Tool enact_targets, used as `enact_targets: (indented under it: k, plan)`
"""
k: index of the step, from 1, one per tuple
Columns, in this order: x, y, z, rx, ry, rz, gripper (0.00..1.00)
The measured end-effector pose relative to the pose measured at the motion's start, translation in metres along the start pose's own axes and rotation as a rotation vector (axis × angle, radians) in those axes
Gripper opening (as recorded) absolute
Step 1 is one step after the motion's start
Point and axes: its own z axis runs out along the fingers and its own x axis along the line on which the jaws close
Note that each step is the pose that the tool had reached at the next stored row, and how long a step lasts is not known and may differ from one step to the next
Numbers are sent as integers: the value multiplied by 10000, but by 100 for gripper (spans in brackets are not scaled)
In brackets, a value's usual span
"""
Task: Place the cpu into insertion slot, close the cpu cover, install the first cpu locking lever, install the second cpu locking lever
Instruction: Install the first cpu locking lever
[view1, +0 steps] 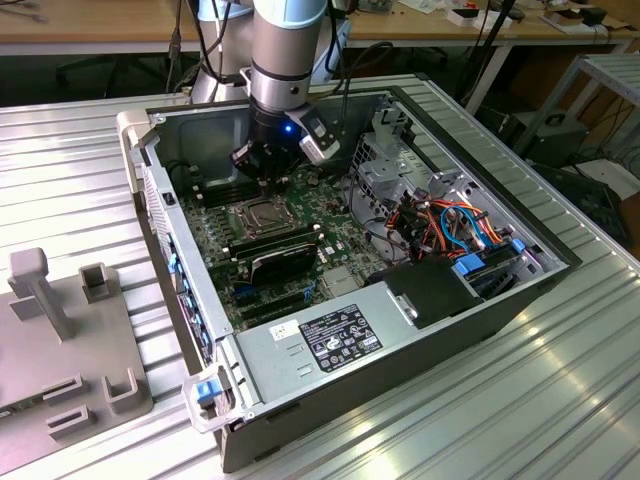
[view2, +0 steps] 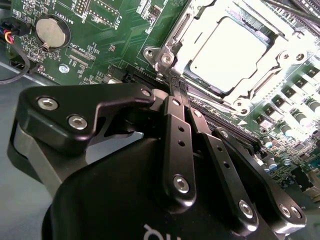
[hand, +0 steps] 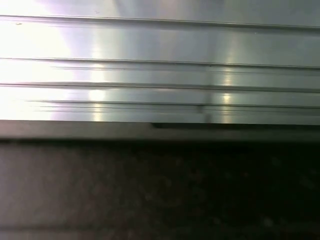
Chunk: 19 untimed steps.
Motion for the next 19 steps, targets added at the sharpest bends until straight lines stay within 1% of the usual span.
enact_targets:
  k: [8,16,19]
  plan:
    - [1,-16,26,0,11,0,11]
    - [2,-22,26,2,27,2,11]
    - [2,-24,36,9,38,1,11]
